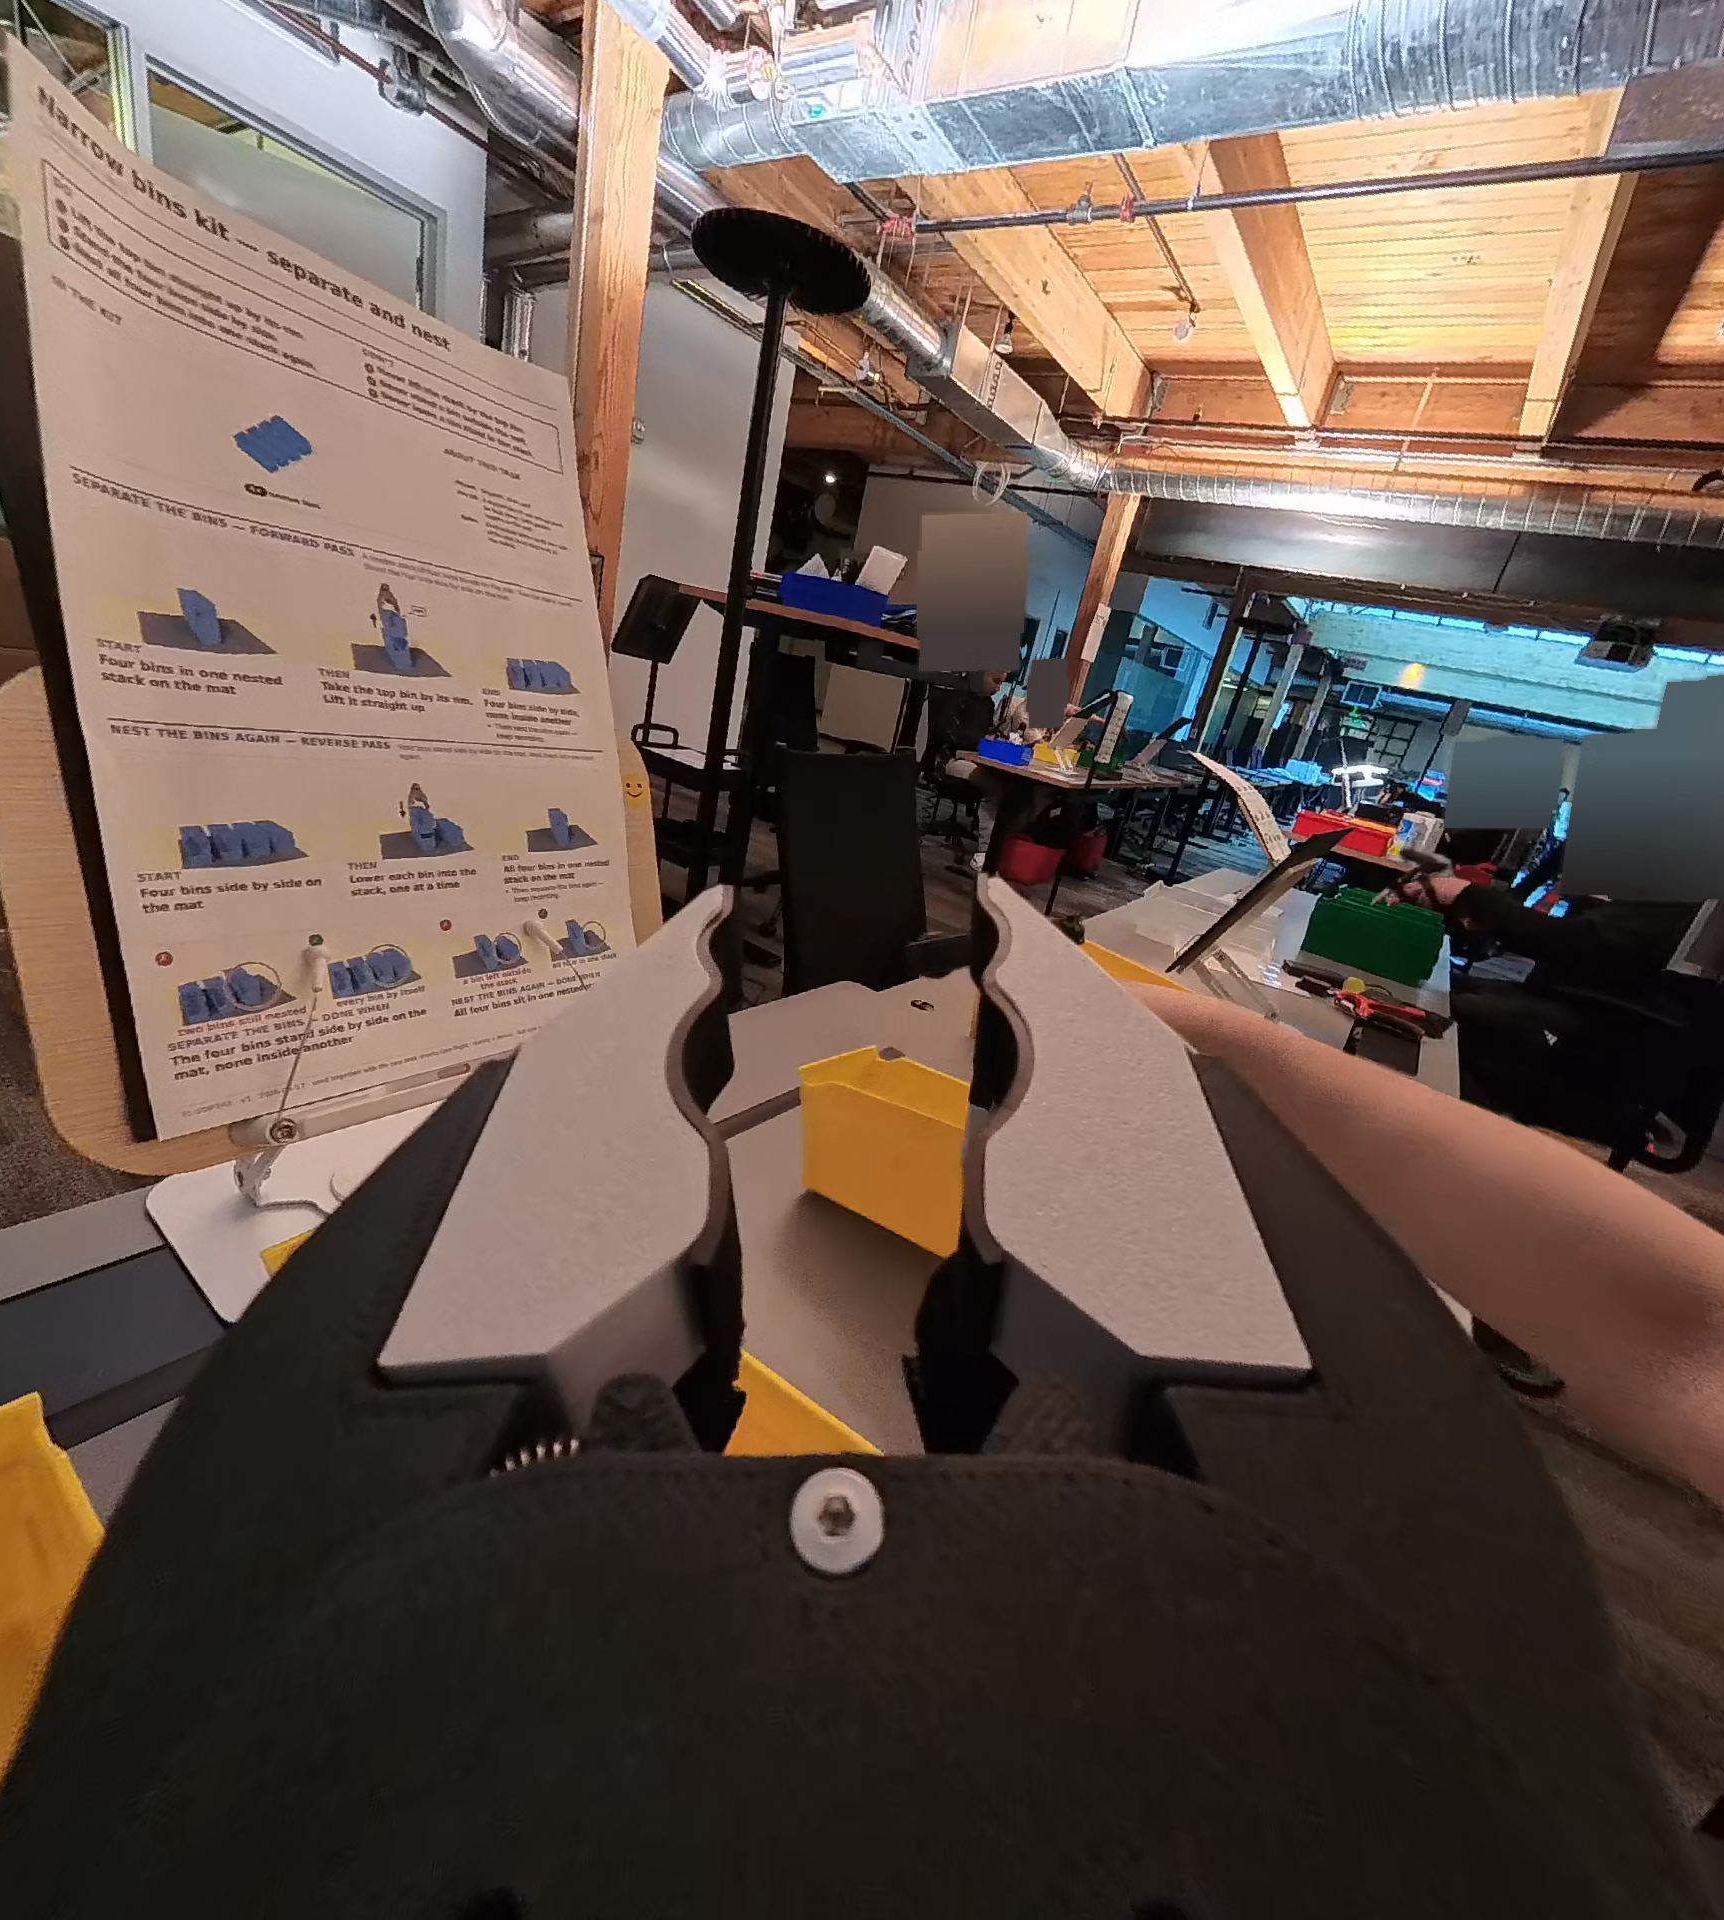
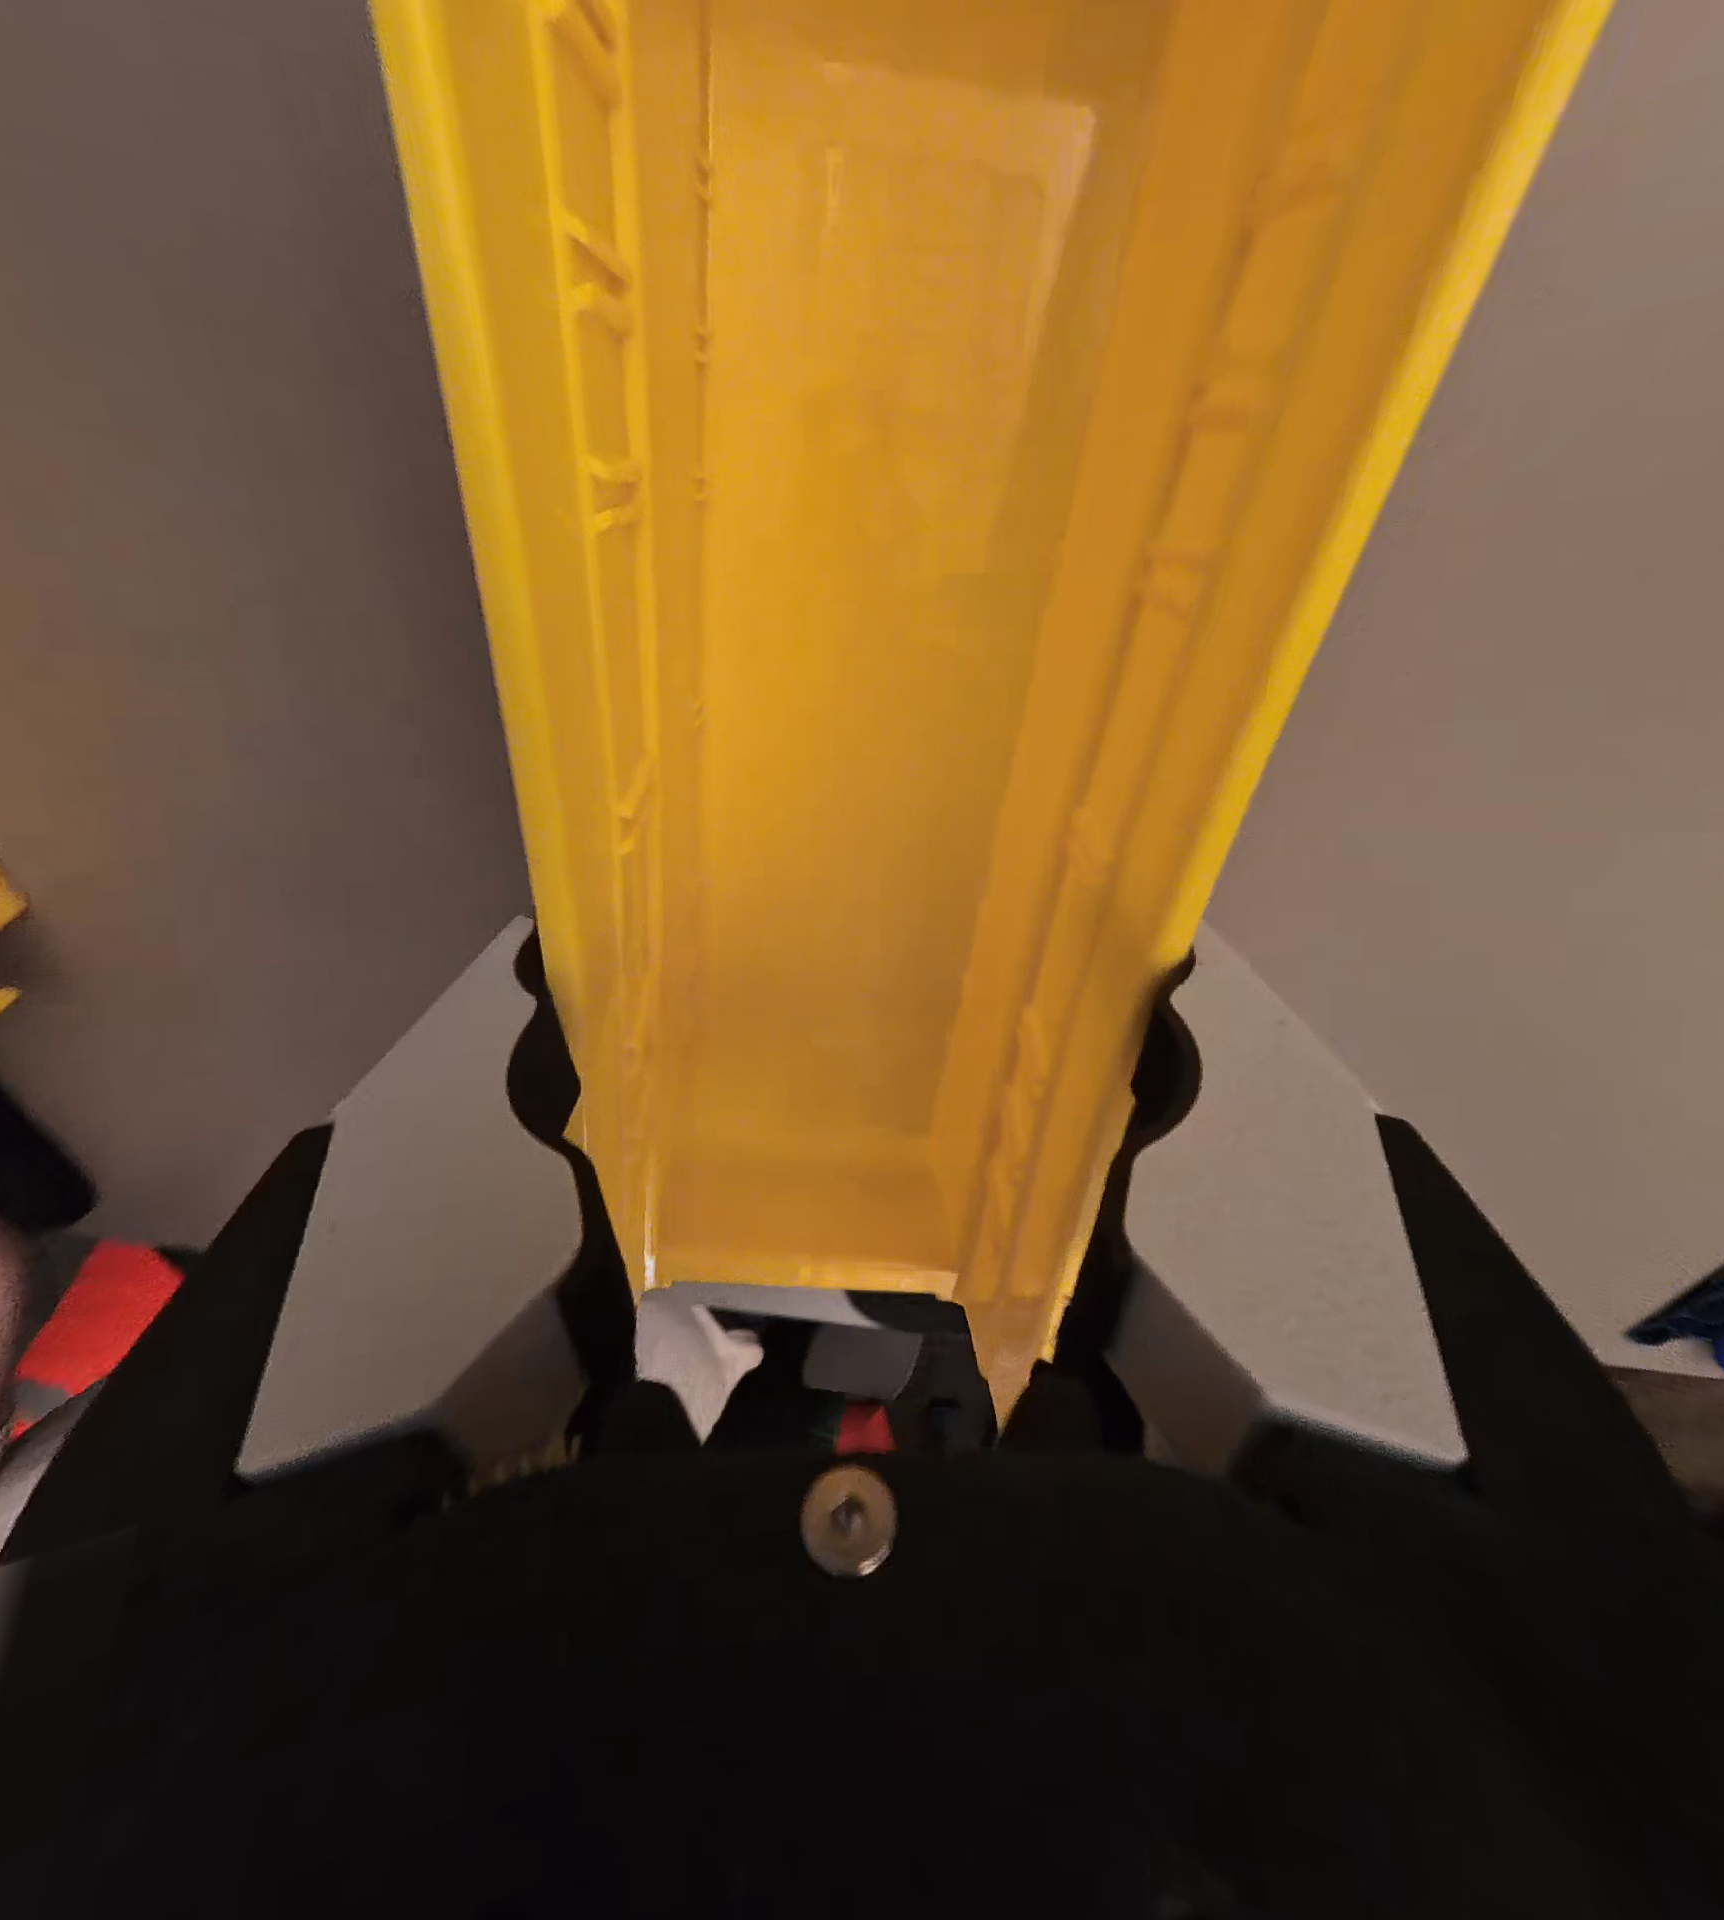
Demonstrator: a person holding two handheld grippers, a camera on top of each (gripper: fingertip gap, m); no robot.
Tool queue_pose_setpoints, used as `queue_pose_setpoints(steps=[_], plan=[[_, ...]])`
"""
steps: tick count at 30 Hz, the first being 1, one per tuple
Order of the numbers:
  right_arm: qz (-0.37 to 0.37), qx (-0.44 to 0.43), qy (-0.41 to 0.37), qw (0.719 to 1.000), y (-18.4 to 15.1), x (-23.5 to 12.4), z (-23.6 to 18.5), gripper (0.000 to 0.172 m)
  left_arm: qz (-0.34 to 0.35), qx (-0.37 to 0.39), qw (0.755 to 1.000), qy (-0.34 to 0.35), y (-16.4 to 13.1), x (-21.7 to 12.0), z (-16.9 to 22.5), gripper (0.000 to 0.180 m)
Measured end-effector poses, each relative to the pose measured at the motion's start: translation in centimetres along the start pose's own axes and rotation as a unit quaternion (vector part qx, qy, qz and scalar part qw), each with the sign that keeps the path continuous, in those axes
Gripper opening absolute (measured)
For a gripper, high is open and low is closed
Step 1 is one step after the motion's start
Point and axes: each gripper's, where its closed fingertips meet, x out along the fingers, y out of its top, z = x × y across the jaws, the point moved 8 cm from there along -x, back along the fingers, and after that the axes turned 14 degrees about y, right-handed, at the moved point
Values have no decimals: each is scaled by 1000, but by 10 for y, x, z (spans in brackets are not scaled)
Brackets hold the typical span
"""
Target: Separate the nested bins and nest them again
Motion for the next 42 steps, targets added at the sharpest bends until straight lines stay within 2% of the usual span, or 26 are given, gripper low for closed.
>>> queue_pose_setpoints(steps=[7, 13, 20, 28, 32, 42], plan=[[-32, -75, 2, 997, -14, -36, -98, 113, 1, -2, 1000, 2, 0, -1, -1, 42], [5, -151, 27, 988, -18, -77, -200, 115, 0, 0, 1000, 4, 0, -2, 0, 42], [-48, -146, 78, 985, -7, -62, -286, 114, 0, -8, 1000, 6, 0, 0, -3, 42], [-78, -137, 36, 987, 13, -27, -336, 117, -12, -5, 1000, -2, -3, 4, -1, 42], [-77, -109, -17, 991, 23, -16, -340, 119, -7, -13, 1000, -7, -2, 2, -1, 42], [-68, -81, -23, 994, 39, 23, -347, 121, -5, -14, 1000, -18, -1, -1, 1, 43]])
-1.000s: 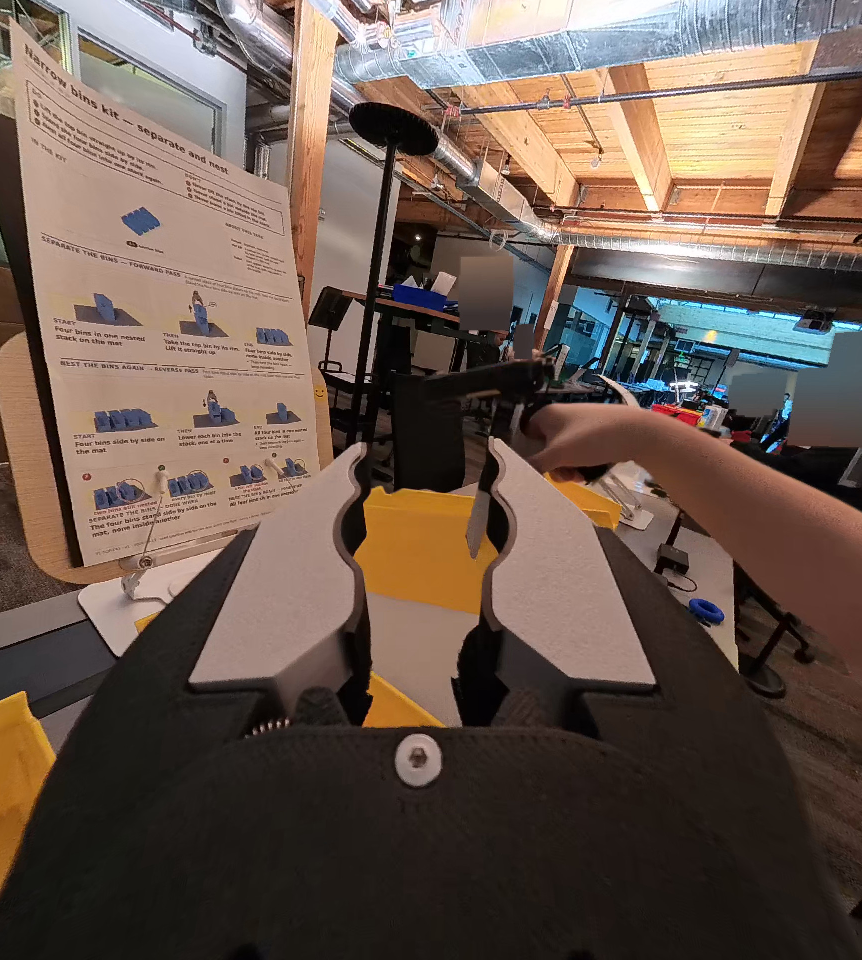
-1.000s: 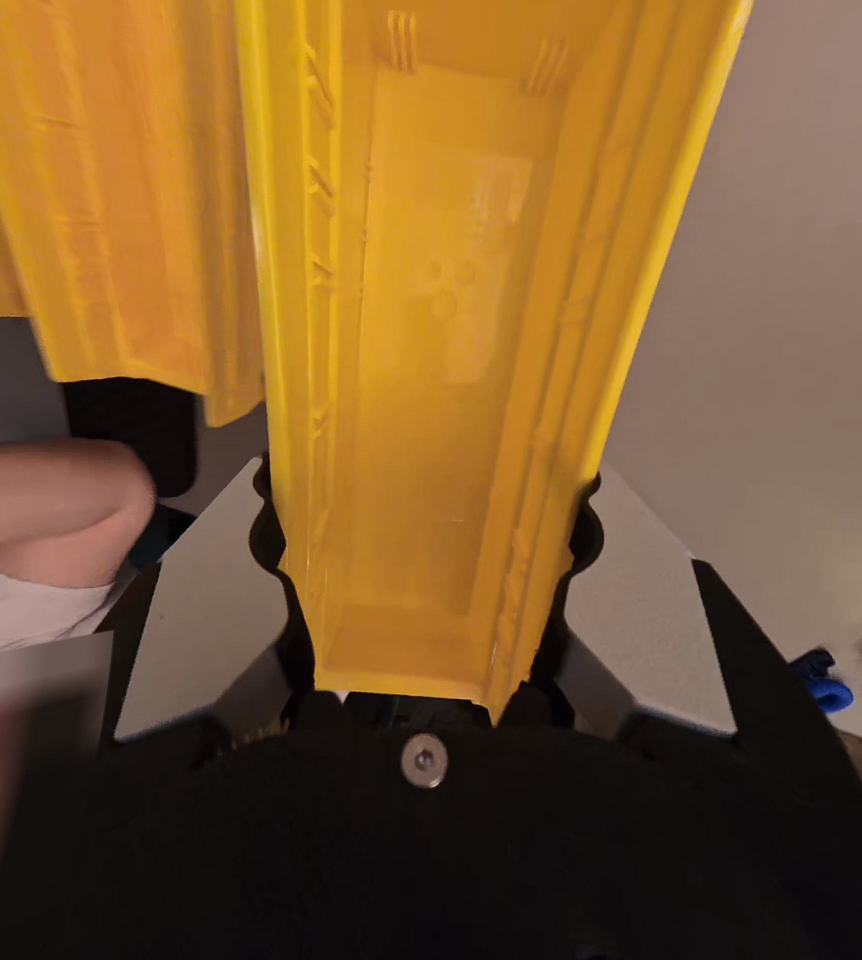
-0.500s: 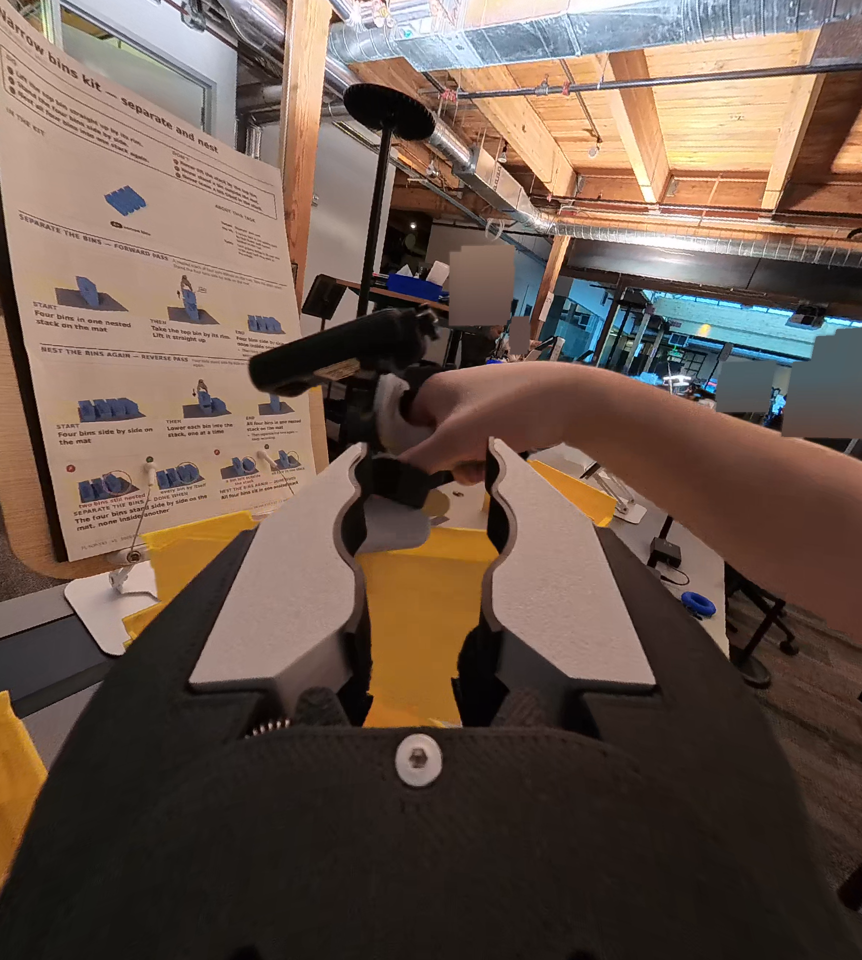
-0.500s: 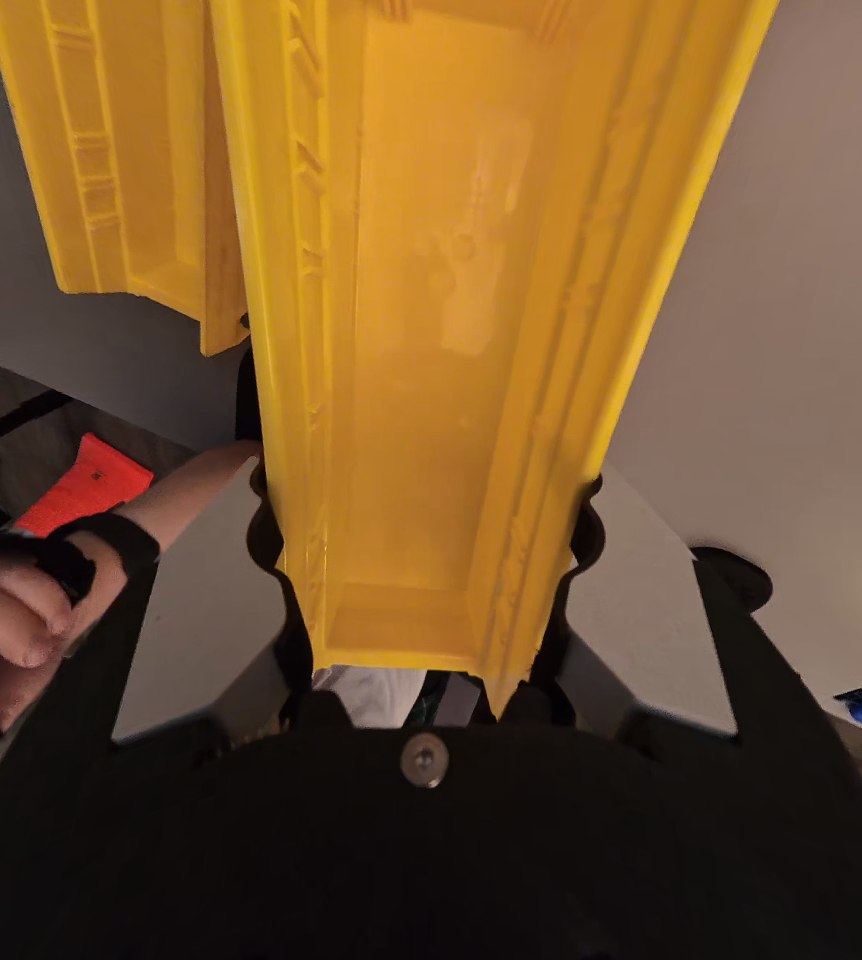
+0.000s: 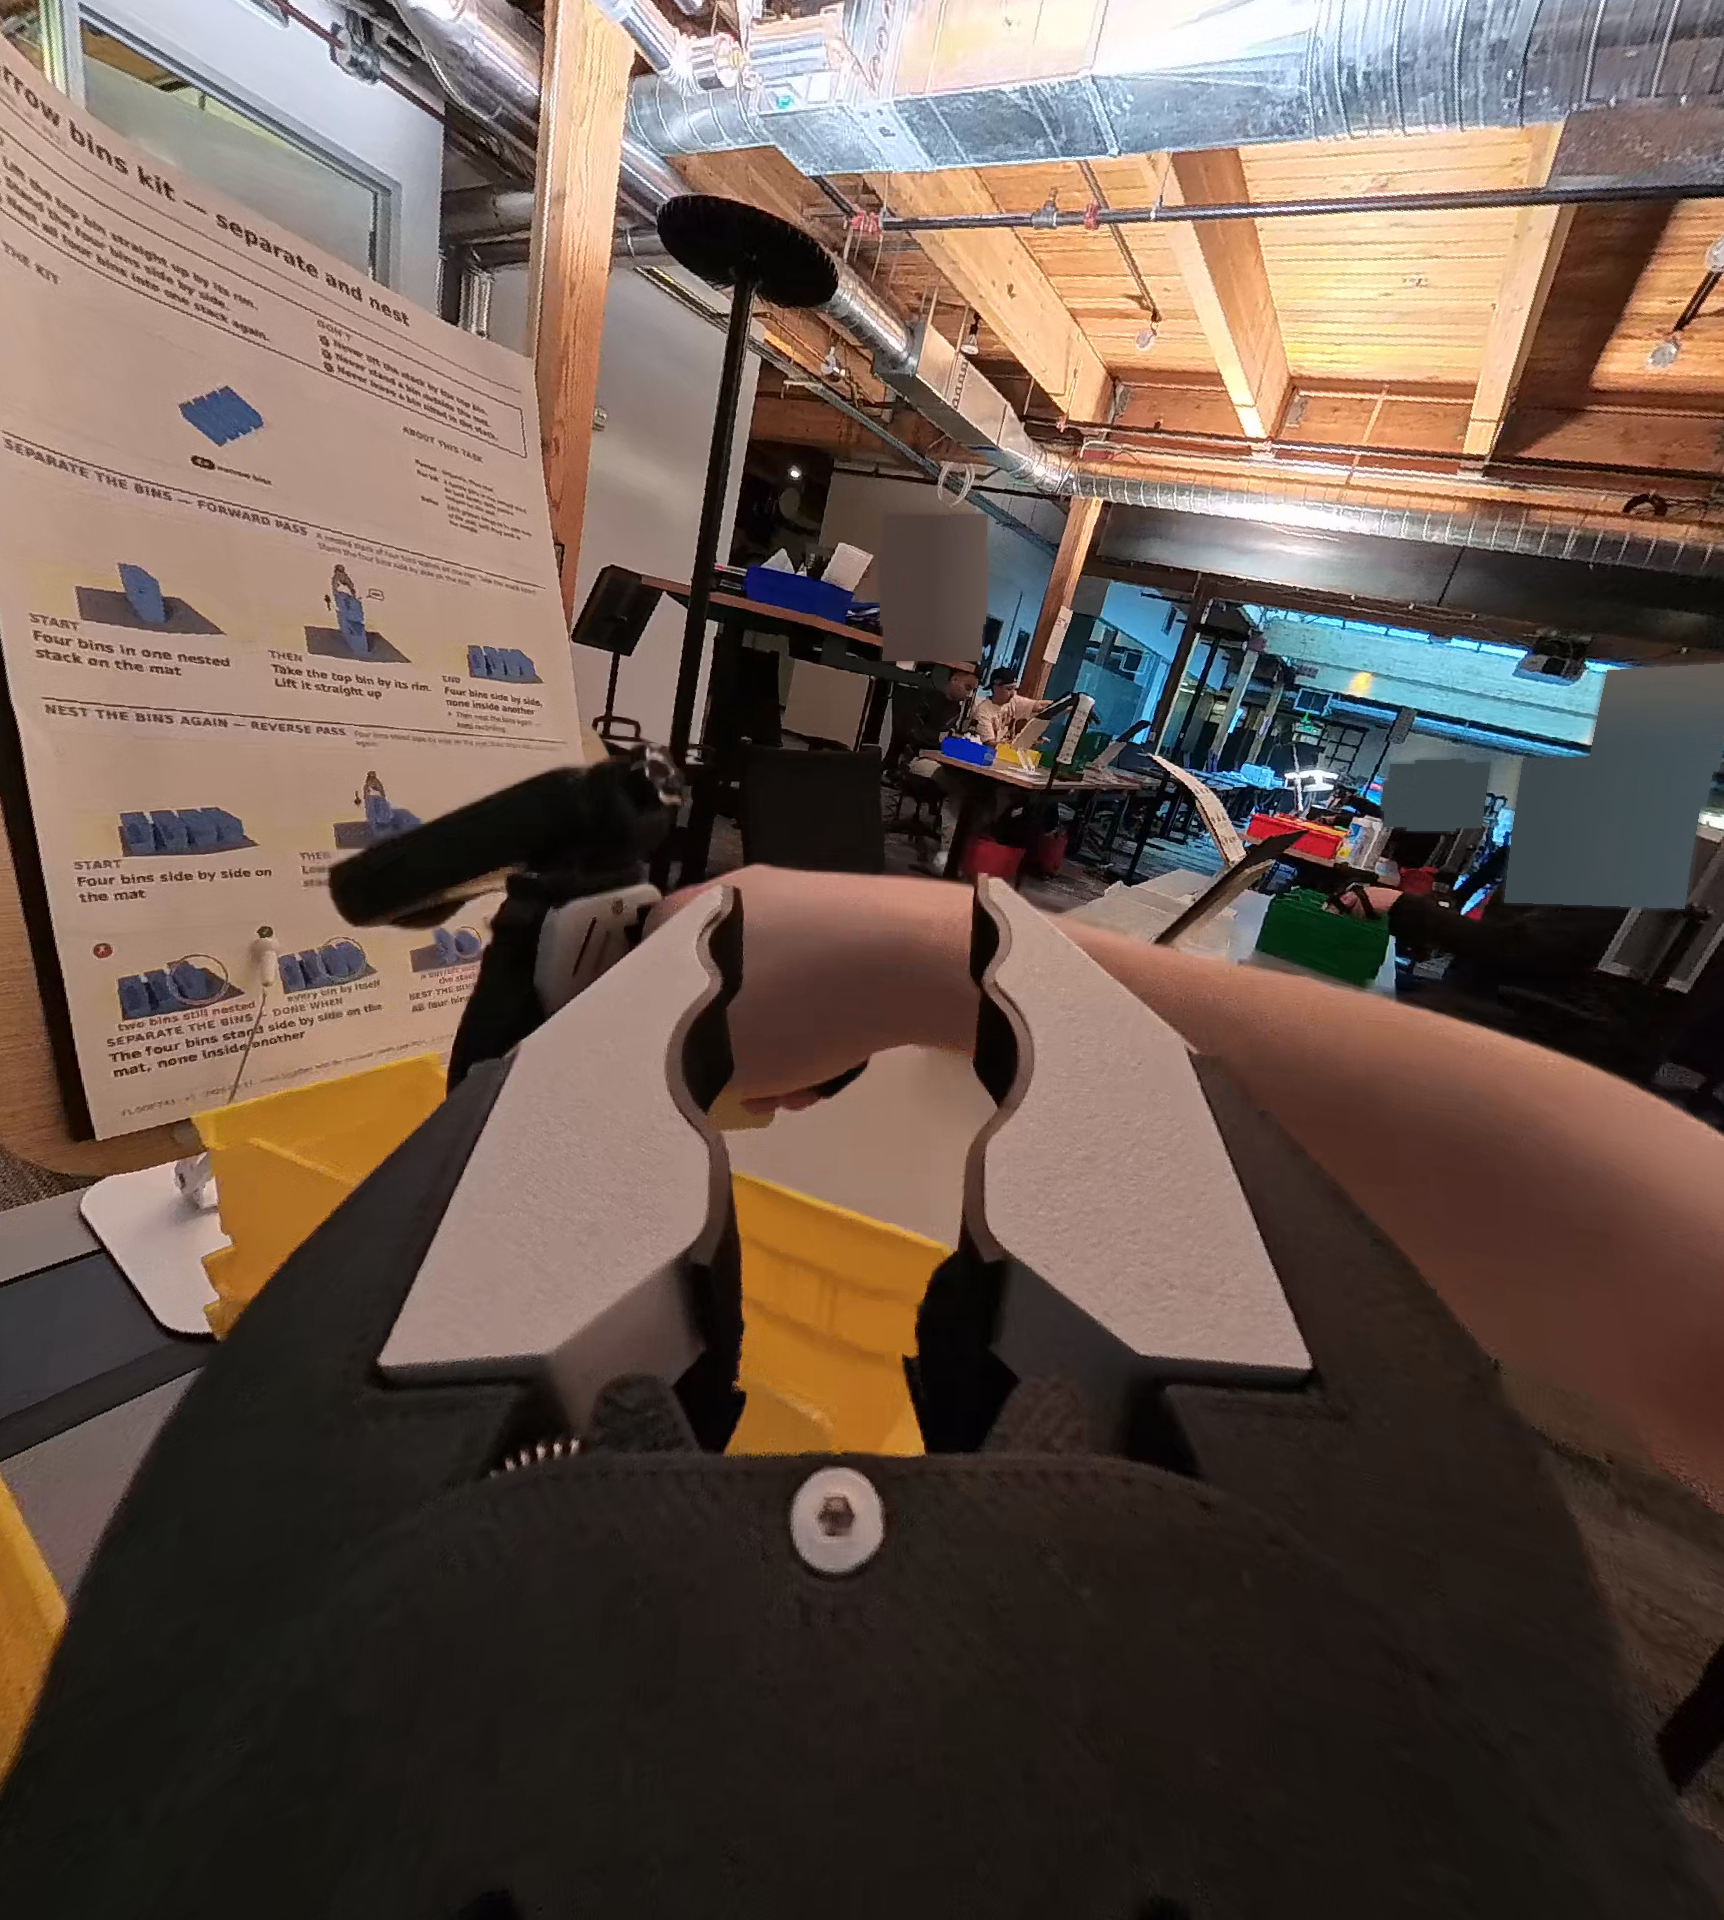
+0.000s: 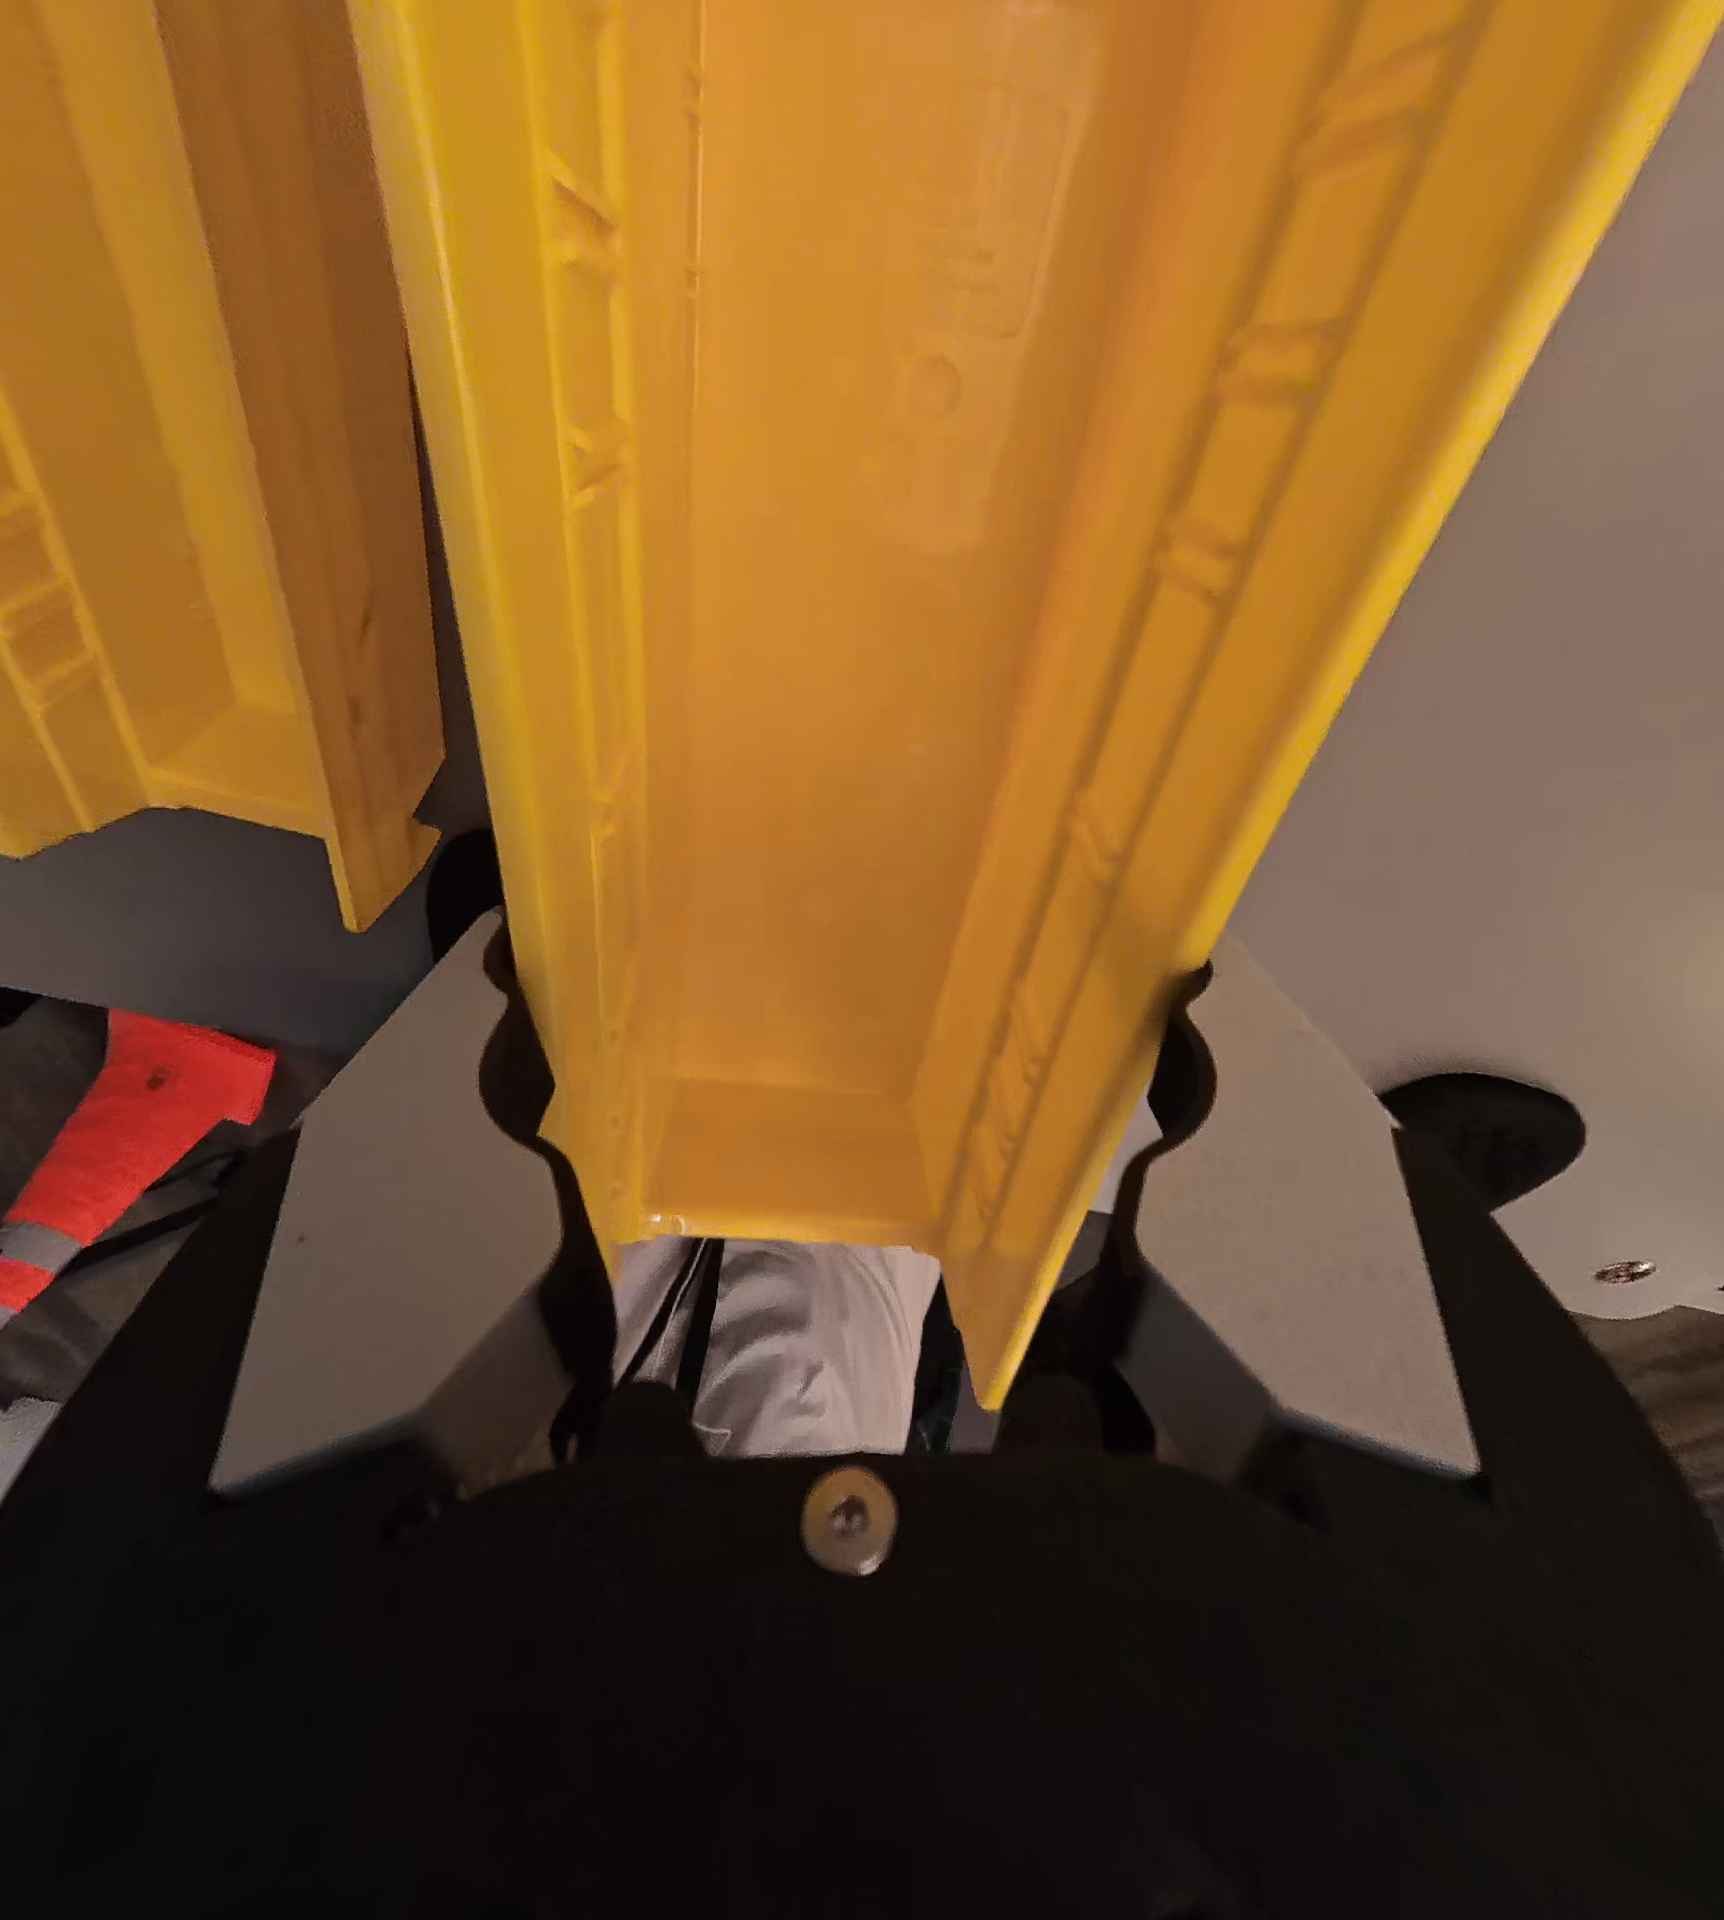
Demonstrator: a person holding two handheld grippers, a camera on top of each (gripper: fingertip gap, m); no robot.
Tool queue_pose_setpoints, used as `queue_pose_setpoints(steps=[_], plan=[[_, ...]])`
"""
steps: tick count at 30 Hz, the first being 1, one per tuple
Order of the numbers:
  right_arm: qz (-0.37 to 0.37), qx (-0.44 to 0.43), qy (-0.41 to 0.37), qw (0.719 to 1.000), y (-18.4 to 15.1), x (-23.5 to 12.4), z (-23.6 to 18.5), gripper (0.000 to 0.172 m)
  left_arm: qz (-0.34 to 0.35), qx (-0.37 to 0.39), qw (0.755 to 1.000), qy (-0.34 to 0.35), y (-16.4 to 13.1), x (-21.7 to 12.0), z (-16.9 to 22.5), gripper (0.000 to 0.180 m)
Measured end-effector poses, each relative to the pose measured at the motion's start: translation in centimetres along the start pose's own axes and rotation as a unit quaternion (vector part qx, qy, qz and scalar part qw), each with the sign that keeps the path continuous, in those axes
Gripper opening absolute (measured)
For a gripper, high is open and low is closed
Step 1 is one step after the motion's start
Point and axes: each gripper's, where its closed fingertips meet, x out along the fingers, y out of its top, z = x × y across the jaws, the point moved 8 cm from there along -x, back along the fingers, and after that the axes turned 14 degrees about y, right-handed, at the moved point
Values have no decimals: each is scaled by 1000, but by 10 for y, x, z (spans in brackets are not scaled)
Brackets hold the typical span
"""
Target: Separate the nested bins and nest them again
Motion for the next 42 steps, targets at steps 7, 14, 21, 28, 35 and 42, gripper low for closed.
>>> queue_pose_setpoints(steps=[7, 14, 21, 28, 35, 42], plan=[[-28, -4, -18, 999, 0, 39, 6, 126, 4, -2, 1000, -4, 1, -1, 2, 43], [-23, -14, -28, 999, 1, 38, 3, 128, -6, 8, 1000, -5, -2, 2, 7, 43], [-39, -12, -64, 997, 2, 49, -4, 130, -6, 5, 1000, -2, -2, 4, 5, 43], [-56, -33, -91, 994, 2, 59, -6, 137, -14, 9, 1000, -3, -4, 5, 7, 43], [-50, -105, -17, 993, -16, 24, -13, 138, -13, 9, 1000, 8, -4, 4, 3, 43], [126, -262, 41, 956, -70, -50, 6, 114, -6, 7, 1000, 26, -2, 5, 0, 45]])
